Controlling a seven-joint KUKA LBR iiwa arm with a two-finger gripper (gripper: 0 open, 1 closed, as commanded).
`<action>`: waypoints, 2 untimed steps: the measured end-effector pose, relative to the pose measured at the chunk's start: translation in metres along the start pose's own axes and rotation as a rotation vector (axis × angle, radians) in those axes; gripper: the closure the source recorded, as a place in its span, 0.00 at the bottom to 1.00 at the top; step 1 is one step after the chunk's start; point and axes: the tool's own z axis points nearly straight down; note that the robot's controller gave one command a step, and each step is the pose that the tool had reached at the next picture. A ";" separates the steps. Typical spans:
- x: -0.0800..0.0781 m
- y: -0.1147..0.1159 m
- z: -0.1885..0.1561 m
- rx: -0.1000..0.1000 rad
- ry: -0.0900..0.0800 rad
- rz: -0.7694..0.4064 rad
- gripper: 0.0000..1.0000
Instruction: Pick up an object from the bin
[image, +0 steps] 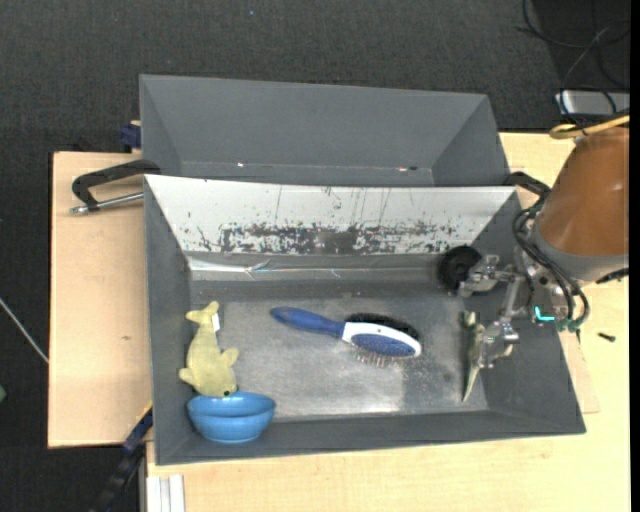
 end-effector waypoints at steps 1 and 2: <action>0.007 0.056 0.085 -0.003 0.001 -0.059 0.00; 0.012 0.066 0.056 0.003 -0.012 -0.281 0.00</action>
Offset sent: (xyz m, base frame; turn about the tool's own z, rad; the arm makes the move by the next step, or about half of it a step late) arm -0.0057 0.0516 -0.0811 -0.0545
